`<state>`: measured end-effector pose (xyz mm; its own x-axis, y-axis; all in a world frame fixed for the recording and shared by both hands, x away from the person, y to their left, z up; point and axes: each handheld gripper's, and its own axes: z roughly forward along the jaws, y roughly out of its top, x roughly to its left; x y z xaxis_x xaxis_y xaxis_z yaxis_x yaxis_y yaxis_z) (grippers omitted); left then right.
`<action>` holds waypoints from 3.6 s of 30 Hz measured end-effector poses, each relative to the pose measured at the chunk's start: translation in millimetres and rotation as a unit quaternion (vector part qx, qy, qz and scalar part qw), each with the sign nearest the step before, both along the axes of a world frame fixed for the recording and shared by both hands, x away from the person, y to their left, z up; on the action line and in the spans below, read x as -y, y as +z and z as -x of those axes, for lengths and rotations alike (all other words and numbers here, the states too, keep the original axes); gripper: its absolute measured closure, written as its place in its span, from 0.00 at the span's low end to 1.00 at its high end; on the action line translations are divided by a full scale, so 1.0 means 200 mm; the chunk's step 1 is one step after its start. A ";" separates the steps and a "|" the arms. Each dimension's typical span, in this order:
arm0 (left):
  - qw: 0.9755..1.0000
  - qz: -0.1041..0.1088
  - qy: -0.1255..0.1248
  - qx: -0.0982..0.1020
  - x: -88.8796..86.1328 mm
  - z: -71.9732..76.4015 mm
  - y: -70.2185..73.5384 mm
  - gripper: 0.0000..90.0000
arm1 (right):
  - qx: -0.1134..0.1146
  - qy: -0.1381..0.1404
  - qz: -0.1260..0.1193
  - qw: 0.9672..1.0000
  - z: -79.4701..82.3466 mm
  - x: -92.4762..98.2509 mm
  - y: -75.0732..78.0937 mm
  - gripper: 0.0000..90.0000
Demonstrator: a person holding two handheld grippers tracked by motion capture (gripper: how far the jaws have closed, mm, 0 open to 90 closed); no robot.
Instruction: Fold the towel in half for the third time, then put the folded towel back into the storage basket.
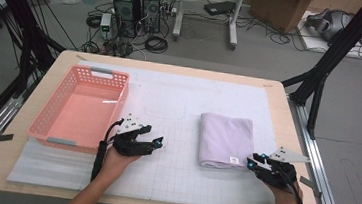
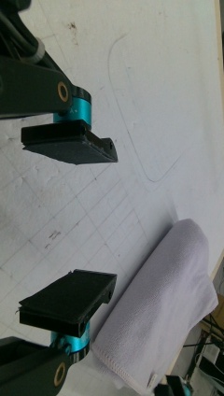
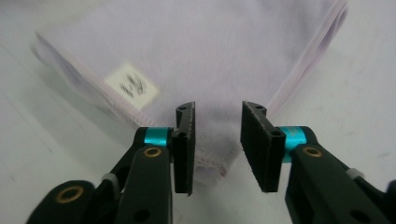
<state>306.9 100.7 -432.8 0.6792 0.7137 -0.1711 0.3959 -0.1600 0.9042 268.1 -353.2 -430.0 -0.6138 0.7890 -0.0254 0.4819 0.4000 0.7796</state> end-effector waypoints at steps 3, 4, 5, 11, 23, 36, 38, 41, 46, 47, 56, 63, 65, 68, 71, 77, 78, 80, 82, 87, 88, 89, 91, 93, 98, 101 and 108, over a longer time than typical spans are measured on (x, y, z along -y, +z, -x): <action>1.000 0.001 0.000 0.002 0.00 0.00 0.00 0.39 | -0.013 -0.009 -0.001 1.000 0.01 0.02 0.01 0.70; 1.000 0.002 0.000 0.003 0.00 0.00 0.00 0.39 | -0.006 -0.012 -0.004 1.000 0.02 0.04 0.02 0.68; 1.000 -0.001 -0.002 0.005 0.00 0.00 0.00 0.38 | 0.000 -0.015 -0.013 1.000 0.03 0.06 0.04 0.63; 1.000 0.017 -0.013 0.003 0.00 0.00 0.01 0.32 | 0.051 -0.071 -0.060 0.994 0.09 0.14 0.10 0.30; 0.999 0.029 -0.015 0.008 -0.01 0.00 0.02 0.20 | 0.054 -0.085 -0.043 0.994 0.09 0.14 0.08 0.24; 1.000 0.011 -0.025 0.007 0.01 0.00 0.00 0.25 | 0.041 -0.073 -0.043 0.996 0.08 0.11 0.07 0.25; 0.999 0.018 -0.030 0.005 0.01 0.00 0.00 0.23 | 0.038 -0.065 -0.036 0.997 0.06 0.11 0.06 0.25; 0.999 0.022 -0.034 0.008 0.03 0.00 0.00 0.22 | 0.036 -0.062 -0.035 0.997 0.07 0.10 0.05 0.25; 0.999 -0.008 -0.035 0.013 0.09 0.00 0.01 0.23 | 0.035 -0.059 -0.038 0.997 0.06 0.09 0.06 0.25; 0.999 -0.008 -0.033 0.008 0.10 0.00 0.01 0.23 | 0.036 -0.057 -0.038 0.997 0.06 0.09 0.06 0.25; 0.999 0.016 -0.051 0.008 0.22 -0.08 0.07 0.22 | 0.032 -0.052 -0.038 0.997 0.06 0.08 0.06 0.25; 0.997 0.018 -0.071 -0.014 0.36 -0.17 0.10 0.23 | 0.032 -0.052 -0.038 0.997 0.06 0.09 0.06 0.25; 0.997 0.013 -0.076 -0.023 0.40 -0.18 0.10 0.23 | 0.031 -0.053 -0.041 0.997 0.06 0.09 0.06 0.25; 0.996 0.010 -0.083 -0.031 0.47 -0.21 0.09 0.24 | 0.031 -0.052 -0.043 0.997 0.06 0.09 0.06 0.25; 0.995 0.007 -0.084 -0.043 0.53 -0.23 0.08 0.24 | 0.031 -0.052 -0.044 0.997 0.06 0.09 0.06 0.25; 0.994 -0.003 -0.079 -0.078 0.64 -0.29 0.05 0.24 | 0.029 -0.053 -0.047 0.997 0.06 0.10 0.06 0.25; 0.994 -0.008 -0.079 -0.081 0.65 -0.29 0.04 0.25 | 0.030 -0.052 -0.045 0.997 0.06 0.10 0.06 0.25; 0.992 -0.008 -0.083 -0.089 0.68 -0.30 0.04 0.25 | 0.030 -0.051 -0.043 0.997 0.05 0.10 0.06 0.25; 0.992 -0.008 -0.082 -0.095 0.70 -0.30 0.03 0.25 | 0.031 -0.051 -0.043 0.997 0.05 0.10 0.06 0.25; 0.990 -0.024 -0.068 -0.122 0.74 -0.33 -0.02 0.25 | 0.033 -0.049 -0.043 0.997 0.05 0.10 0.06 0.25; 0.990 -0.025 -0.066 -0.126 0.74 -0.33 -0.03 0.25 | 0.033 -0.049 -0.043 0.997 0.05 0.10 0.06 0.25; 0.989 -0.029 -0.064 -0.127 0.75 -0.33 -0.03 0.24 | 0.033 -0.049 -0.042 0.997 0.05 0.10 0.06 0.25; 0.989 -0.031 -0.062 -0.129 0.75 -0.33 -0.04 0.23 | 0.032 -0.049 -0.043 0.997 0.05 0.10 0.06 0.25; 0.989 -0.032 -0.062 -0.133 0.75 -0.34 -0.05 0.23 | 0.032 -0.049 -0.042 0.997 0.05 0.10 0.06 0.25; 0.986 -0.019 -0.060 -0.152 0.78 -0.35 -0.08 0.22 | 0.029 -0.049 -0.043 0.997 0.05 0.09 0.06 0.25; 0.986 -0.013 -0.065 -0.152 0.79 -0.35 -0.09 0.24 | 0.030 -0.048 -0.043 0.997 0.05 0.09 0.06 0.25; 0.986 -0.003 -0.075 -0.150 0.82 -0.34 -0.10 0.38 | 0.027 -0.048 -0.042 0.998 0.05 0.09 0.05 0.25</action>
